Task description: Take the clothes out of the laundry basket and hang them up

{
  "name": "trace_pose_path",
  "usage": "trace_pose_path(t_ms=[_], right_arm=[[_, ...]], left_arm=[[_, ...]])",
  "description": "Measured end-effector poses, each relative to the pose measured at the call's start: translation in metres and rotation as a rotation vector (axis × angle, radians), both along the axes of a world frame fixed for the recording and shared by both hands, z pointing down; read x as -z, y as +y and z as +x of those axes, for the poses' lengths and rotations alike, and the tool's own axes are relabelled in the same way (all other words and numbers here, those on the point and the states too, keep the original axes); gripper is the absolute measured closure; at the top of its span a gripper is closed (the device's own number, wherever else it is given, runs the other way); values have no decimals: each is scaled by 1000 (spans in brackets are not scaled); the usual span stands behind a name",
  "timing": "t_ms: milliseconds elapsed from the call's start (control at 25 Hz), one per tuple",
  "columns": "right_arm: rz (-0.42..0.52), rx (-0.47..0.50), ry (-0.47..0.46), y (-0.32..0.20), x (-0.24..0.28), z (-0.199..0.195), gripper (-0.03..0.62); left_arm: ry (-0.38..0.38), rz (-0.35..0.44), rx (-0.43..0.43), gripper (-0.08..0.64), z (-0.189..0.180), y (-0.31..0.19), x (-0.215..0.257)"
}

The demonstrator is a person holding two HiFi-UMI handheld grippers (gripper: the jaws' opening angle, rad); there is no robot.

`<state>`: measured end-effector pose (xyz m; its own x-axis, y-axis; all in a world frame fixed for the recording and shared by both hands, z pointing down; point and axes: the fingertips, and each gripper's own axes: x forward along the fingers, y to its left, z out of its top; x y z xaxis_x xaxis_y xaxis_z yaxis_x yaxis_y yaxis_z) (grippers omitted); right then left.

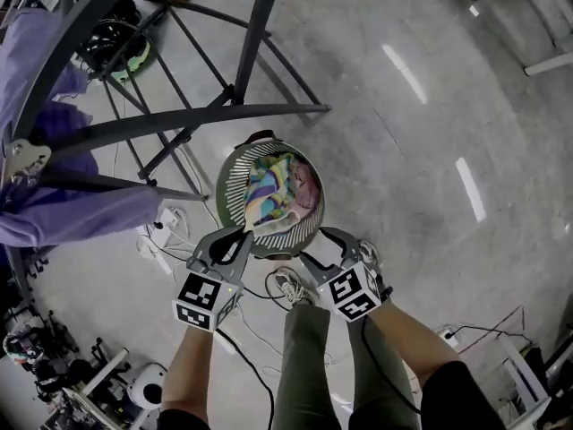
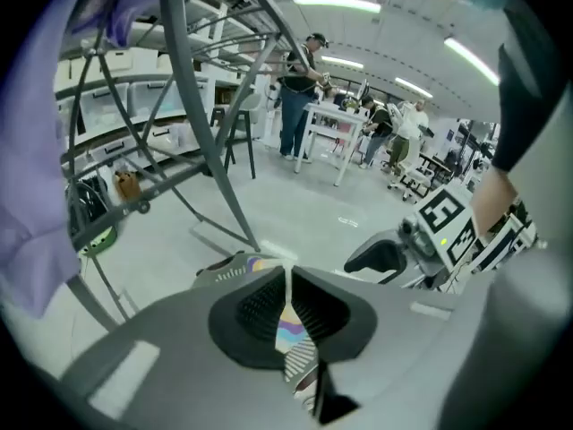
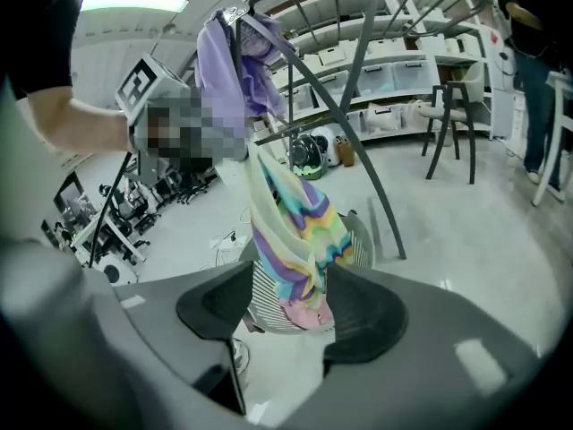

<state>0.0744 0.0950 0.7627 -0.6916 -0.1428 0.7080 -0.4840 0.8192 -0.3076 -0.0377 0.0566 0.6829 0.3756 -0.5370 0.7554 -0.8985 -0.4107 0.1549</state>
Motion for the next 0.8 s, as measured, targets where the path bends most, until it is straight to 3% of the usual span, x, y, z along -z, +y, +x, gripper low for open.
trace_pose_path(t_ms=[240, 480, 640, 720, 800], right_arm=[[58, 2, -7, -16, 24, -14, 333], [87, 162, -18, 8, 48, -33, 333], [64, 170, -67, 23, 61, -45, 339], [71, 160, -113, 25, 72, -52, 385], [107, 157, -134, 23, 84, -56, 513]], left_arm=[[22, 100, -13, 540, -7, 7, 75], [109, 139, 97, 540, -12, 8, 128], [174, 166, 144, 540, -6, 7, 153], [199, 171, 169, 540, -5, 8, 161], [216, 178, 206, 540, -7, 10, 168]])
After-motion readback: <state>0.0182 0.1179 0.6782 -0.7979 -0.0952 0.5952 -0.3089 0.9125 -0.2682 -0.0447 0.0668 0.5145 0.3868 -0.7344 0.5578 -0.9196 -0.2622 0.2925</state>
